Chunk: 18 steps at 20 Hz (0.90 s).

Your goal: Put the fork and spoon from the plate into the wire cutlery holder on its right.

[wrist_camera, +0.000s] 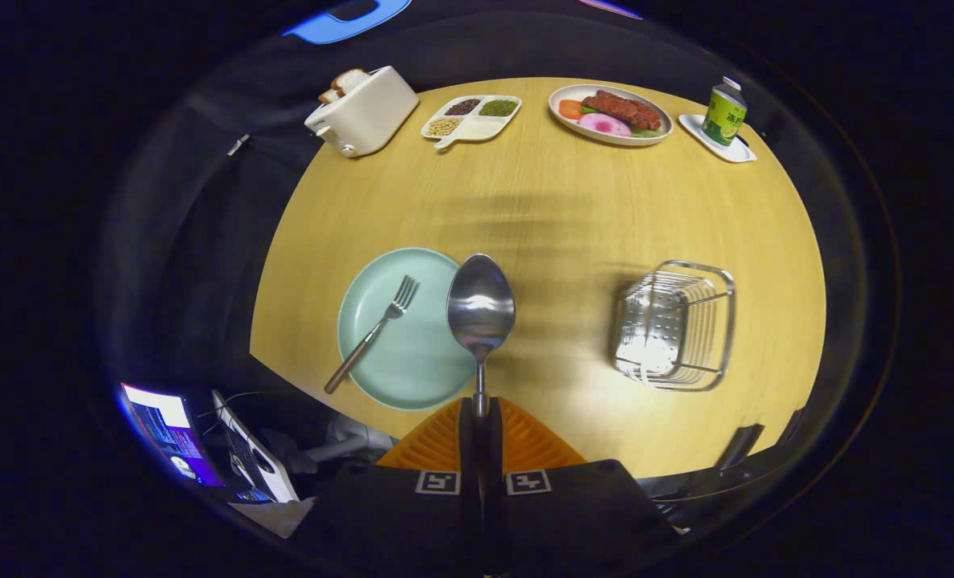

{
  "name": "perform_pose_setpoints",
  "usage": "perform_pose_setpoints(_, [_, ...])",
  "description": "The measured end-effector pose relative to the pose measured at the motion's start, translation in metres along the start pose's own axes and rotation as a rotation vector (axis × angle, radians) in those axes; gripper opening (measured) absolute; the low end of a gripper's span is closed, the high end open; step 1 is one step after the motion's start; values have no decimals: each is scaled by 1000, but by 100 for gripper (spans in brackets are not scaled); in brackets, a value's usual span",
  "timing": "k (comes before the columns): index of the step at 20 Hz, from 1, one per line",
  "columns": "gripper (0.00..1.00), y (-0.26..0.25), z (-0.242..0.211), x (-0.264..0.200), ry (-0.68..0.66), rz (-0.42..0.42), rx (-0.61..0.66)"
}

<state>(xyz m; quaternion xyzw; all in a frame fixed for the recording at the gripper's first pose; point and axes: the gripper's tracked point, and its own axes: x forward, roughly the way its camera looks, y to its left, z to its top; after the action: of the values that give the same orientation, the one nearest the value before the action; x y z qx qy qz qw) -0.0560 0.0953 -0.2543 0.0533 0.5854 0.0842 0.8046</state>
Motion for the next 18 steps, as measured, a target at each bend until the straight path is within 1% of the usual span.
perform_pose_setpoints(4, [6, -58, -4, -23, 45, -31, 18])
perform_pose_setpoints(7, [6, -90, -8, -26, 115, -43, 34])
perform_pose_setpoints(10, [6, -115, -5, -20, 183, -70, 1])
perform_pose_setpoints(14, [6, -118, -6, -9, 291, -49, -21])
perform_pose_setpoints(16, [6, -121, -5, -2, 322, -53, -39])
perform_pose_setpoints(18, [8, -123, 1, 2, 326, -65, -31])
